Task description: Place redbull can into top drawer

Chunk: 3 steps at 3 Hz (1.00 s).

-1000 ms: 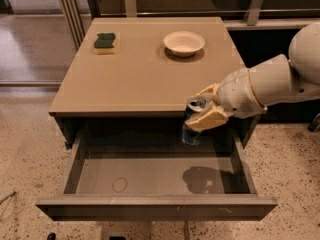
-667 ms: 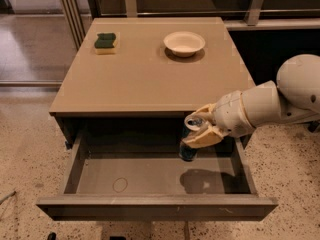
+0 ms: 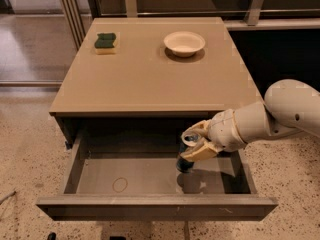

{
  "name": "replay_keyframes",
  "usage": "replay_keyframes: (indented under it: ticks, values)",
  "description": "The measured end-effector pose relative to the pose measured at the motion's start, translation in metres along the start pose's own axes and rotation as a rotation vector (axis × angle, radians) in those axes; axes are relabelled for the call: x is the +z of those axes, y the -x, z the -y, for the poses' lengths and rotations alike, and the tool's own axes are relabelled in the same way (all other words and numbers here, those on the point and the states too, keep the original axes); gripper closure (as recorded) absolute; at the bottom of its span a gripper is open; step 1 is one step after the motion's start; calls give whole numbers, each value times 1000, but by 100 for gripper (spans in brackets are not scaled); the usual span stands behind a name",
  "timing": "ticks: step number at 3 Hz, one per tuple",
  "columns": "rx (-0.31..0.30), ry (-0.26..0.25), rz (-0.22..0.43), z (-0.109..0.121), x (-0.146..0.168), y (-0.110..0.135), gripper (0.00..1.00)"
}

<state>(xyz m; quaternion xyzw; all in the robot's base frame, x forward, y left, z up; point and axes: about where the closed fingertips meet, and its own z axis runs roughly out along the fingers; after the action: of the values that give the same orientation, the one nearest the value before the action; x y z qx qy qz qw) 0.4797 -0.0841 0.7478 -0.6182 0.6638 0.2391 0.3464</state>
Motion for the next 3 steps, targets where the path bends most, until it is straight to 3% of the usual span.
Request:
replay_keyframes:
  ticks: [2,3]
  values:
    - [-29,26,-65,-4,17,-28,100]
    - [-31,39,-66,-6,29,-43,100]
